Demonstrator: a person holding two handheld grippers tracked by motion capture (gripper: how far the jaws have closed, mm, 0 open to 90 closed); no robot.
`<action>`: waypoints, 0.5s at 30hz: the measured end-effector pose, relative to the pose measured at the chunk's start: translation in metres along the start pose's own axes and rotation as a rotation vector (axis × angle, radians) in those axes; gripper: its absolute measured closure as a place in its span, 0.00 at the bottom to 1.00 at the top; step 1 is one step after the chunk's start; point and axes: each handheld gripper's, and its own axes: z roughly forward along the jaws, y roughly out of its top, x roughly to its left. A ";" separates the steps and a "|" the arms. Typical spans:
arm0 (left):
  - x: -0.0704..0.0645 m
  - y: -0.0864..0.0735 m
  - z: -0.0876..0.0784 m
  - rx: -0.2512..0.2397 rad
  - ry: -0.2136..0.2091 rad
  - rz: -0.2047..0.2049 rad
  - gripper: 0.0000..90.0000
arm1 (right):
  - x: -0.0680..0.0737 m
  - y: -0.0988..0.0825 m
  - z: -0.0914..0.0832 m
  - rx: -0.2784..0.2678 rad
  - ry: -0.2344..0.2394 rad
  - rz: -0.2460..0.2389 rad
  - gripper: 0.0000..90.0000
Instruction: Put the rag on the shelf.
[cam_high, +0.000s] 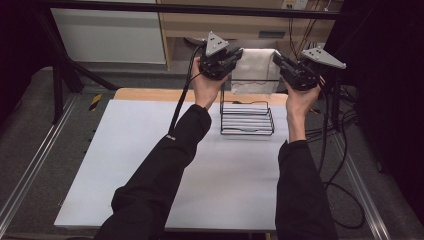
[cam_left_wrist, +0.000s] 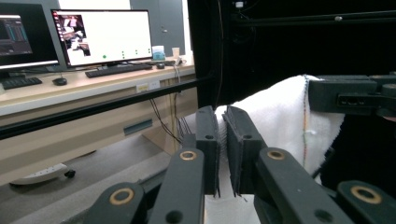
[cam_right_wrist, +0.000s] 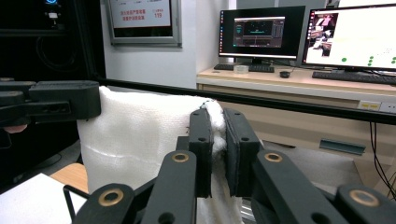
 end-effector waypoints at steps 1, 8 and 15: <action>-0.001 -0.001 -0.001 0.004 -0.001 0.001 0.93 | 0.001 0.000 -0.001 0.002 0.001 0.000 0.92; -0.003 -0.006 -0.006 0.009 -0.014 -0.006 0.93 | 0.003 -0.004 -0.005 0.016 0.005 -0.008 0.92; -0.008 -0.011 -0.013 0.010 -0.040 -0.002 0.93 | 0.004 -0.009 -0.015 0.019 0.015 -0.015 0.91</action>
